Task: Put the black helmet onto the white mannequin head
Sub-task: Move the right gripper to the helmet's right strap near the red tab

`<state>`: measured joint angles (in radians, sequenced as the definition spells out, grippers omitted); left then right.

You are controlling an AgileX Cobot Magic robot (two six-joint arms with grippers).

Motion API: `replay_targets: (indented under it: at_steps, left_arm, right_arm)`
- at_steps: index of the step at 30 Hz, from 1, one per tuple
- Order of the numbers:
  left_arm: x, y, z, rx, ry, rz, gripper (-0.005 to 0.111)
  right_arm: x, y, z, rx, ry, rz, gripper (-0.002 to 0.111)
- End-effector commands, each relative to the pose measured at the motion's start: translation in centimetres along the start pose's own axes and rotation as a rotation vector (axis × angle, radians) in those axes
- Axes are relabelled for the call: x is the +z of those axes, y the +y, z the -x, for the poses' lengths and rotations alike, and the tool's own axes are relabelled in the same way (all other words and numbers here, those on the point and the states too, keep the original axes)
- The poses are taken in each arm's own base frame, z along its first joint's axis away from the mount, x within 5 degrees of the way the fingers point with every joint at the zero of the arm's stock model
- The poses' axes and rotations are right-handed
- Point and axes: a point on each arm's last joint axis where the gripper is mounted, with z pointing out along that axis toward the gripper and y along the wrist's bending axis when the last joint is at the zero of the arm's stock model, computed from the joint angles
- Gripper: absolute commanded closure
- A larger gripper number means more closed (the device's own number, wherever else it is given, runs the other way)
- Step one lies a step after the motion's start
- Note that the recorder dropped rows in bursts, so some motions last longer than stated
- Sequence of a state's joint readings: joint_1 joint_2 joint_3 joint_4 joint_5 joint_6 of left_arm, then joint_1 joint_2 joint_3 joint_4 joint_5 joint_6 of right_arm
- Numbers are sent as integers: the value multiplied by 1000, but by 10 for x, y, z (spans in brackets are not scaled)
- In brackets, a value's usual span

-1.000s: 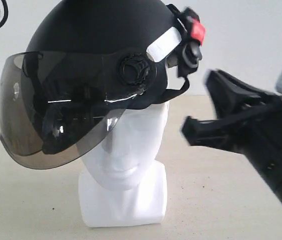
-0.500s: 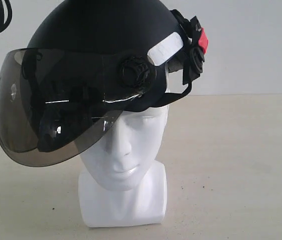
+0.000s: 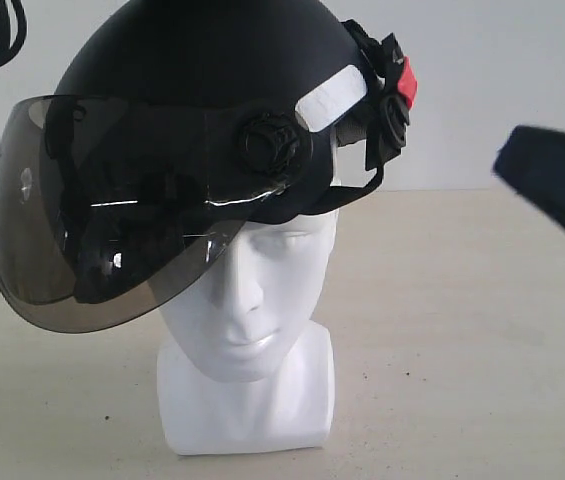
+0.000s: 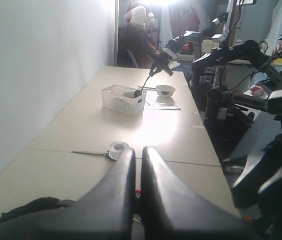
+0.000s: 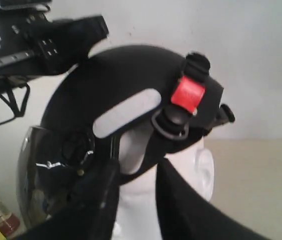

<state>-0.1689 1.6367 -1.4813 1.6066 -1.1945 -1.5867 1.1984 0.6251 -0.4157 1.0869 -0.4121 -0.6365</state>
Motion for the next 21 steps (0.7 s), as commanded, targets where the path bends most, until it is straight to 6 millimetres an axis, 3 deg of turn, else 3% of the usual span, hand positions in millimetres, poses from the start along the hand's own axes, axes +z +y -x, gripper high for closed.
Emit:
replay_targets:
  at_steps: [1,4,11,21]
  left_arm:
    - [8,3,-32,-47,155,-43,102]
    - [8,3,-32,-47,155,-43,102]
    - [8,3,-32,-47,155,-43,102]
    - [8,3,-32,-58,155,-42,102]
  right_arm:
    - [19,-3,-14,117,58,-78,52]
    - [35,-1,-16,200,54,-125,51]
    - [69,17,-5,175,46,-127,53]
    - [71,13,-2,244,4,-197,53]
